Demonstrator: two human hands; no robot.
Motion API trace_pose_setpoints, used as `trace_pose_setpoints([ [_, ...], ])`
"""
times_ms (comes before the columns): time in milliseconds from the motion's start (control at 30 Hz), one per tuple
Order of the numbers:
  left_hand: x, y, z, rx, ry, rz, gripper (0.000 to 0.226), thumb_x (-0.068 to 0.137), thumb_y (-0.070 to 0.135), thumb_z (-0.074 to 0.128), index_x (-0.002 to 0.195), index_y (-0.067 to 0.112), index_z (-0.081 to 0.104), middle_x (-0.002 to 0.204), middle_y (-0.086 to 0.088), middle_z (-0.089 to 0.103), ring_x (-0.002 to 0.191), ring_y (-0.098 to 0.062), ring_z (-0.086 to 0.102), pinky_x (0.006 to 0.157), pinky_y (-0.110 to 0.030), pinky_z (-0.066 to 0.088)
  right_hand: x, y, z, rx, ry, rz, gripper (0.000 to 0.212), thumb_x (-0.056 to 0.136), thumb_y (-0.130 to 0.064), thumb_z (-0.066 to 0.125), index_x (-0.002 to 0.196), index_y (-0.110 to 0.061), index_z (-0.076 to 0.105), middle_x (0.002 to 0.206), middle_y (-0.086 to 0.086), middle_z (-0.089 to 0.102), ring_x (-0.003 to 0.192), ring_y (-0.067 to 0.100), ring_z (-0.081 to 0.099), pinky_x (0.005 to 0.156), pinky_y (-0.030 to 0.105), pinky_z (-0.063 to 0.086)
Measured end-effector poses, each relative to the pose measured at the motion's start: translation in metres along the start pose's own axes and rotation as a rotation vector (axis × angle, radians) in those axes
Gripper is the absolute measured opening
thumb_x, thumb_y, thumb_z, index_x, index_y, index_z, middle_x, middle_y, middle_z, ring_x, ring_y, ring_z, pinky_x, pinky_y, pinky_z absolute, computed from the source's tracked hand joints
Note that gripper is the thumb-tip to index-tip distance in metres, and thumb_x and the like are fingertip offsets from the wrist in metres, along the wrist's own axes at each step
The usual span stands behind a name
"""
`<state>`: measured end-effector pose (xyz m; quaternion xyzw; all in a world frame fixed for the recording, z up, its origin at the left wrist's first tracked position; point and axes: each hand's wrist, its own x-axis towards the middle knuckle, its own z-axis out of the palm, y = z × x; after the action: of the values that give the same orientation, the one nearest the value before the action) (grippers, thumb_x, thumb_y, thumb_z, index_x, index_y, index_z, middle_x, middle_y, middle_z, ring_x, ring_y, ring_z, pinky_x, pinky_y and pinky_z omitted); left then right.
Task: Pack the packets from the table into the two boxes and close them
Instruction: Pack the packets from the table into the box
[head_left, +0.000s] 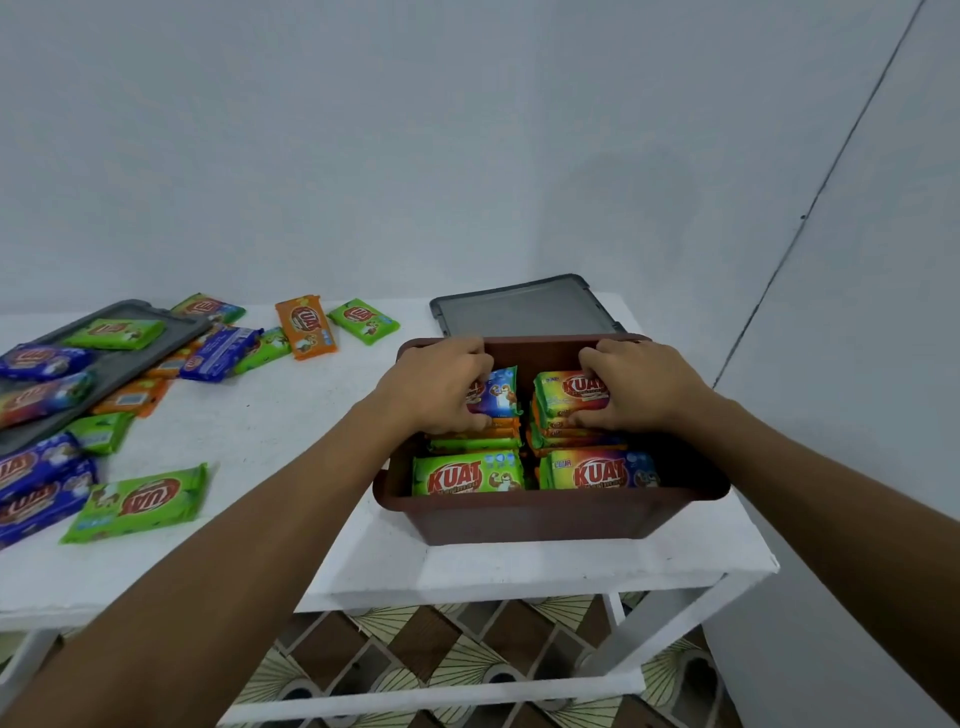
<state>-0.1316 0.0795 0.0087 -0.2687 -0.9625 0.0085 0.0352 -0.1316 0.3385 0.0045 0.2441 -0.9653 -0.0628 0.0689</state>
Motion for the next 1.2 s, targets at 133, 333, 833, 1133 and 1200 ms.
trace_pose_setpoints([
  [133,0.002,-0.004,0.003,-0.047,0.001,-0.031,0.049,0.072,0.058,0.072,0.104,0.024,0.056,0.111,0.006,0.051,0.099,-0.015,0.053,0.076,-0.037,0.051,0.0,0.0,-0.002,0.015,-0.001,0.026,0.053,0.073,-0.076,0.057,0.092,-0.03,0.038,0.101,-0.006,0.061,0.088,0.015,0.057,0.071,0.028,0.04],
  [333,0.002,-0.007,0.003,-0.117,0.031,-0.042,0.049,0.07,0.053,0.077,0.106,0.032,0.051,0.113,0.01,0.053,0.1,-0.014,0.054,0.072,-0.031,0.045,0.0,0.0,0.0,0.065,-0.012,0.04,0.055,0.072,-0.074,0.06,0.099,-0.028,0.045,0.101,-0.006,0.063,0.088,0.014,0.057,0.071,0.027,0.04],
  [833,-0.014,-0.02,0.0,0.015,-0.046,0.012,0.075,0.069,0.059,0.076,0.131,0.034,0.042,0.124,0.01,0.05,0.112,-0.015,0.053,0.075,-0.03,0.046,0.0,-0.014,-0.005,0.199,-0.019,0.077,0.054,0.07,-0.066,0.071,0.108,-0.031,0.054,0.109,-0.008,0.064,0.094,0.012,0.056,0.073,0.025,0.038],
  [1133,-0.038,-0.055,-0.001,-0.332,0.148,0.039,0.037,0.088,0.049,0.059,0.107,0.017,0.064,0.105,0.002,0.055,0.094,-0.012,0.051,0.08,-0.034,0.047,0.037,-0.046,-0.014,0.382,0.069,-0.018,0.038,0.076,-0.067,0.063,0.093,-0.033,0.059,0.079,-0.013,0.057,0.071,0.007,0.054,0.061,0.032,0.048],
  [1200,-0.046,-0.069,-0.001,-0.317,0.25,0.031,0.03,0.092,0.04,0.055,0.104,0.015,0.064,0.105,0.001,0.054,0.094,-0.012,0.05,0.077,-0.029,0.044,0.052,-0.058,-0.019,0.418,0.094,-0.066,0.025,0.085,-0.056,0.061,0.089,-0.031,0.06,0.076,-0.012,0.057,0.067,0.005,0.053,0.06,0.033,0.049],
])
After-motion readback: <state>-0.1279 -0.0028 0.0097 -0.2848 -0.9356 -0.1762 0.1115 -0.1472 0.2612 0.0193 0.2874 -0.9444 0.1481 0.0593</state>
